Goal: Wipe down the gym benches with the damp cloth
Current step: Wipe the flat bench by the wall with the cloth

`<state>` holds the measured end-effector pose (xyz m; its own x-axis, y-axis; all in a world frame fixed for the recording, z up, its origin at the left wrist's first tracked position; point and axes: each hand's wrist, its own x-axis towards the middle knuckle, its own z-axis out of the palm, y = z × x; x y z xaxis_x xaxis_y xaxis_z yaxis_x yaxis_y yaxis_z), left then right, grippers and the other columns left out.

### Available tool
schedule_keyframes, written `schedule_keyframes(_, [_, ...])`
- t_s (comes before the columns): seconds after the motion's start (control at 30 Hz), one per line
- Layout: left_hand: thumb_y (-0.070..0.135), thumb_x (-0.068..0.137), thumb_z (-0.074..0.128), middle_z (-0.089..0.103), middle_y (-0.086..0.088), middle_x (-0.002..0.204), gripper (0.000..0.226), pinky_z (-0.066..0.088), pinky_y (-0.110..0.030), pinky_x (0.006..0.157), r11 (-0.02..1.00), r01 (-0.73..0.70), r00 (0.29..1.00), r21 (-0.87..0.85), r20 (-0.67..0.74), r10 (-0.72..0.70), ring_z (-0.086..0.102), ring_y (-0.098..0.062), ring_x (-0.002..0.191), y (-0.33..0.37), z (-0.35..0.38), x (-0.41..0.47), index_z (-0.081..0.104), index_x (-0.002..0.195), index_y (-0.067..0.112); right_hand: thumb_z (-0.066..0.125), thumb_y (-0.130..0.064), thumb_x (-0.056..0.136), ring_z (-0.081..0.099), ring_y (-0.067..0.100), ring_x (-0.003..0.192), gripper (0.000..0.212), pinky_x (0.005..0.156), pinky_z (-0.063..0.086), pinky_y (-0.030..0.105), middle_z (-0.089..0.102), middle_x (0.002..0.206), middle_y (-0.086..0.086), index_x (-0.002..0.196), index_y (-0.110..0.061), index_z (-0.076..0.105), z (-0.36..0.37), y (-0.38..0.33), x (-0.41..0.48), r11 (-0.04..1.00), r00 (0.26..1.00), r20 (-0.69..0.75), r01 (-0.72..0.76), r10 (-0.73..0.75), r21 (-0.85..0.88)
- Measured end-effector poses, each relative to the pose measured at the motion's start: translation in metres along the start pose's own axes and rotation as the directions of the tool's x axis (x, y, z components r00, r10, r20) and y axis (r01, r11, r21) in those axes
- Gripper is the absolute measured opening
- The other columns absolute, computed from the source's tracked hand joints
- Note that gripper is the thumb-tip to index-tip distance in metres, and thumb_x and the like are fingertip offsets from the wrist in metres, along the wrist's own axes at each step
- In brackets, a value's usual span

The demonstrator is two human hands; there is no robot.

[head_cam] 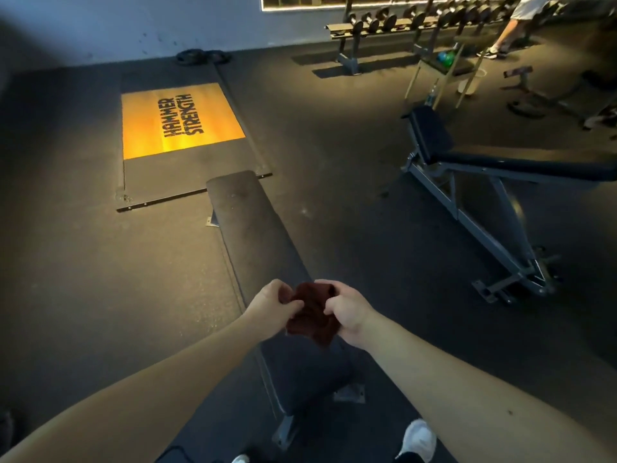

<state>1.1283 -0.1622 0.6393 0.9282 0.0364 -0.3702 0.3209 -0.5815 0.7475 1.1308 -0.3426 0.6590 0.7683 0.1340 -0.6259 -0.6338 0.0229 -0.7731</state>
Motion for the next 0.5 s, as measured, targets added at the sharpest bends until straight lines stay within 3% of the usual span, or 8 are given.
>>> schedule_keyframes(0.1, [0.030, 0.086, 0.079, 0.071, 0.001, 0.101, 0.031, 0.052, -0.022, 0.075, 0.988, 0.074, 0.997, -0.137, 0.014, -0.073, 0.067, -0.010, 0.087, 0.038, 0.035, 0.031, 0.062, 0.111, 0.021, 0.035, 0.015, 0.084, 0.064, 0.028, 0.113, 0.061, 0.097, 0.057, 0.044, 0.066, 0.121, 0.011, 0.119, -0.025, 0.065, -0.053, -0.035, 0.025, 0.990, 0.997, 0.058, 0.049, -0.041, -0.132])
schedule_keyframes(0.17, [0.029, 0.085, 0.081, 0.074, -0.001, 0.103, 0.033, 0.051, -0.026, 0.079, 0.935, 0.150, 0.989, -0.321, 0.052, -0.141, 0.067, -0.010, 0.083, 0.066, 0.055, 0.044, 0.067, 0.113, 0.019, 0.035, 0.015, 0.083, 0.064, 0.027, 0.111, 0.062, 0.093, 0.058, 0.040, 0.066, 0.120, 0.011, 0.125, -0.021, 0.063, -0.092, -0.060, 0.038, 0.980, 0.993, 0.106, 0.079, -0.060, -0.182])
schedule_keyframes(0.3, [0.049, 0.061, 0.086, 0.076, -0.011, 0.109, 0.058, 0.049, -0.037, 0.087, 0.771, 0.236, 0.967, -0.592, 0.069, -0.244, 0.066, -0.022, 0.094, 0.123, 0.096, 0.049, 0.077, 0.110, 0.020, 0.047, 0.005, 0.067, 0.064, 0.037, 0.114, 0.055, 0.101, 0.055, 0.053, 0.068, 0.119, 0.020, 0.116, -0.012, 0.066, -0.160, -0.112, 0.049, 0.973, 0.972, 0.231, 0.100, -0.051, -0.208])
schedule_keyframes(0.4, [0.035, 0.078, 0.082, 0.076, -0.016, 0.108, 0.038, 0.052, -0.040, 0.097, 0.742, 0.200, 0.971, -0.640, 0.031, -0.236, 0.069, -0.027, 0.099, 0.165, 0.121, 0.057, 0.077, 0.108, 0.013, 0.062, -0.009, 0.063, 0.068, 0.031, 0.108, 0.050, 0.100, 0.056, 0.051, 0.073, 0.112, 0.012, 0.111, -0.018, 0.068, -0.197, -0.149, 0.057, 0.922, 0.949, 0.308, 0.179, -0.069, -0.344])
schedule_keyframes(0.5, [0.024, 0.093, 0.072, 0.079, -0.006, 0.101, 0.019, 0.055, -0.030, 0.091, 0.800, 0.154, 0.971, -0.580, -0.061, -0.232, 0.072, -0.019, 0.097, 0.195, 0.137, 0.073, 0.077, 0.109, 0.014, 0.072, -0.012, 0.076, 0.065, 0.023, 0.108, 0.045, 0.098, 0.055, 0.042, 0.069, 0.116, 0.003, 0.118, -0.023, 0.063, -0.223, -0.174, 0.080, 0.823, 0.926, 0.367, 0.275, -0.088, -0.497])
